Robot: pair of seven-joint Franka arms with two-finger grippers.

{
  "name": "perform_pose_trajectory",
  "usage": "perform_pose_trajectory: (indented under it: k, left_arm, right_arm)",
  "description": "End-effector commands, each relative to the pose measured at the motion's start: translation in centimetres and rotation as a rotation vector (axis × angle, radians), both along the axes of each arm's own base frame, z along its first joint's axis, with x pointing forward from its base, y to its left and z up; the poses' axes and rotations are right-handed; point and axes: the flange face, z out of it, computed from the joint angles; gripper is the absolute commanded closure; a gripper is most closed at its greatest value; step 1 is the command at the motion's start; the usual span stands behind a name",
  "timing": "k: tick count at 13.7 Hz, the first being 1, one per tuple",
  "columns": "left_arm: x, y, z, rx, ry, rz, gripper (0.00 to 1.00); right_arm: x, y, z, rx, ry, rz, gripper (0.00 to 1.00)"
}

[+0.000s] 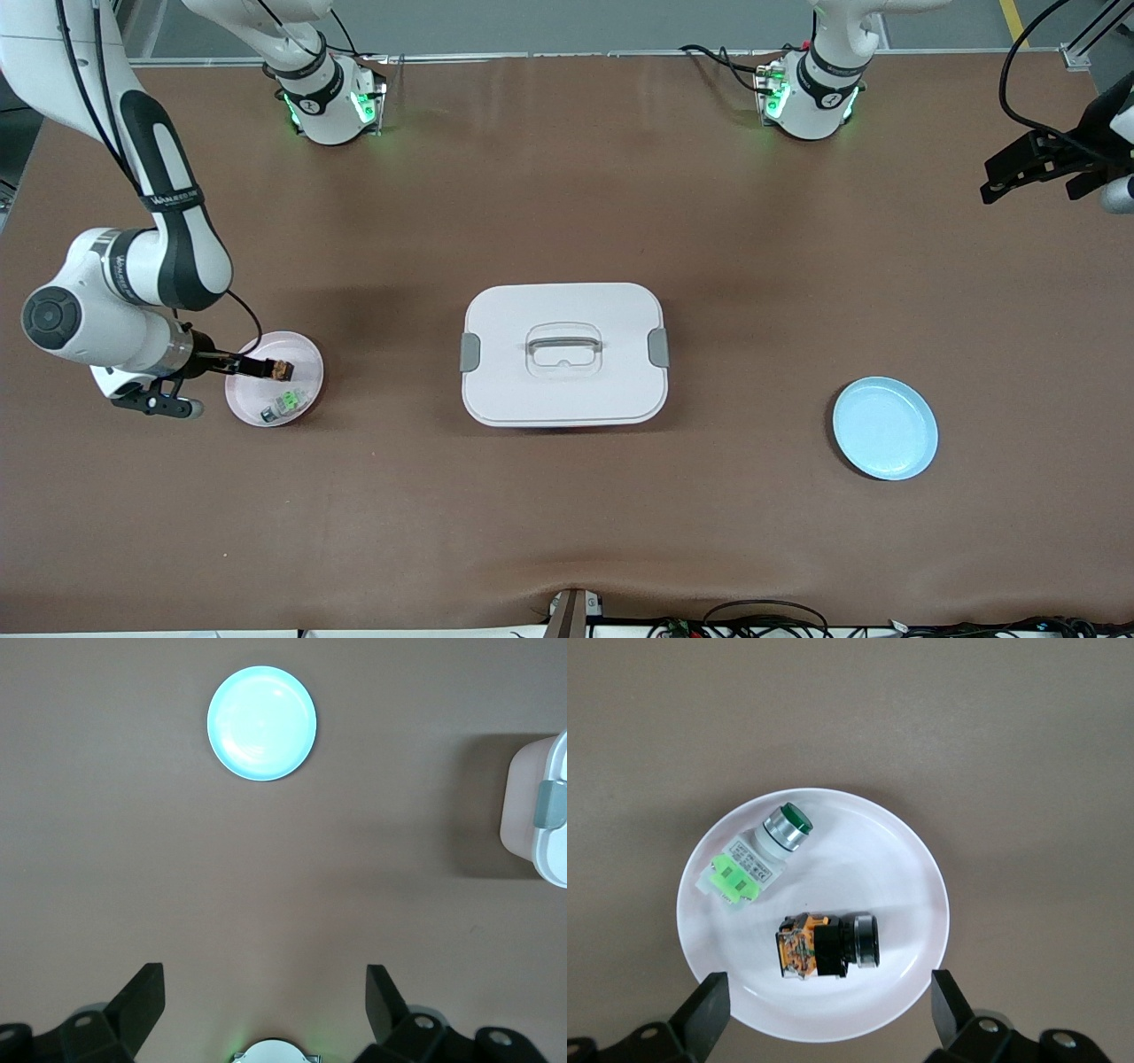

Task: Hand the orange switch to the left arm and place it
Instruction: 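Lower the right gripper and close it on the orange switch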

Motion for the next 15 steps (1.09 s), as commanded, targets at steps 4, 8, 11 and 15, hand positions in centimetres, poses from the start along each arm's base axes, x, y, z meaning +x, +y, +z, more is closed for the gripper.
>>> perform_pose_trajectory:
  k: [4,8,11,15]
  left_arm:
    - [-0.5,0.3,0.7,0.010,0.001,-0.002,0.00]
    - [-0.6,-0.9,0.6,0.012,0.007,-0.020,0.00]
    - [-0.3,-1.9,0.0,0.026,0.016,-0.034,0.00]
    - [-0.4,-4.0,0.3,0.037,-0.004,-0.056,0.00]
  right_arm:
    - [-1.4,0.4,-4.1,0.008,-0.027,0.002,0.00]
    - [-1.6,0.6,-5.3,0.010,-0.008,0.005,0.00]
    - [-1.7,0.8,-6.2,0.011,-0.005,0.007,0.00]
    - [-1.8,0.8,-7.2,0.011,-0.001,0.007,0.00]
